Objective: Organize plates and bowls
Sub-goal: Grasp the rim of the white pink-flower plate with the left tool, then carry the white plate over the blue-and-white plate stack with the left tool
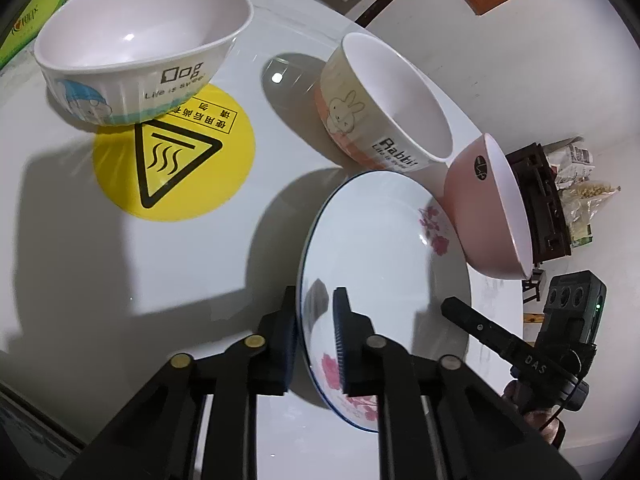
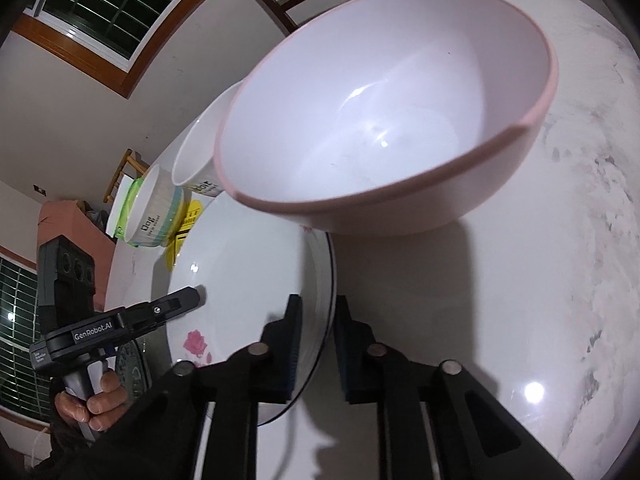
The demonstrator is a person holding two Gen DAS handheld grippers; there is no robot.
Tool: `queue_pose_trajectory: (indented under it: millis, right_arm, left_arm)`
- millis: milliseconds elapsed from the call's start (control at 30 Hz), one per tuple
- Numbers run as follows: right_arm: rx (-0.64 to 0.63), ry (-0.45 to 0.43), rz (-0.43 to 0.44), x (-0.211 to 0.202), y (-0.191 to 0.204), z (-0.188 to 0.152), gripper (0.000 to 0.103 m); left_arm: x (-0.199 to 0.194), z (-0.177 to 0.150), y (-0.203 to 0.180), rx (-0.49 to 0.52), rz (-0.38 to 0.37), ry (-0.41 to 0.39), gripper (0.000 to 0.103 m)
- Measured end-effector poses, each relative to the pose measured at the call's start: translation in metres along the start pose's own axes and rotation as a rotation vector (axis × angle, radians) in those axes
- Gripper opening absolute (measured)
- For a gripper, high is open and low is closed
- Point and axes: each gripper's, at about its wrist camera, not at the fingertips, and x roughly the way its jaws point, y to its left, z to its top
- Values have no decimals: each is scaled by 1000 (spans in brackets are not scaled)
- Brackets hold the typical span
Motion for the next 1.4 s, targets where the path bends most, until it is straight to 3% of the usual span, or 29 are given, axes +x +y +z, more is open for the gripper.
queue_pose_trajectory:
  millis: [267,767,1000,1400]
  right_arm:
    - [-27,-10,-31,-6,2,-9,8]
    - [-65,-38,-11,-34,24,-31,8]
    - [-126,-44,23,-43,58,-46,8]
    - [-242,6,98,-21,143,-83,8]
  left_arm:
    - [-4,-12,-4,59,45,-7,7]
    - [-49,-36,8,61,29,-42,7]
    - [-89,-55,17,45,46,-82,7]
    - [-164,-91,77,-53,98,-177,7]
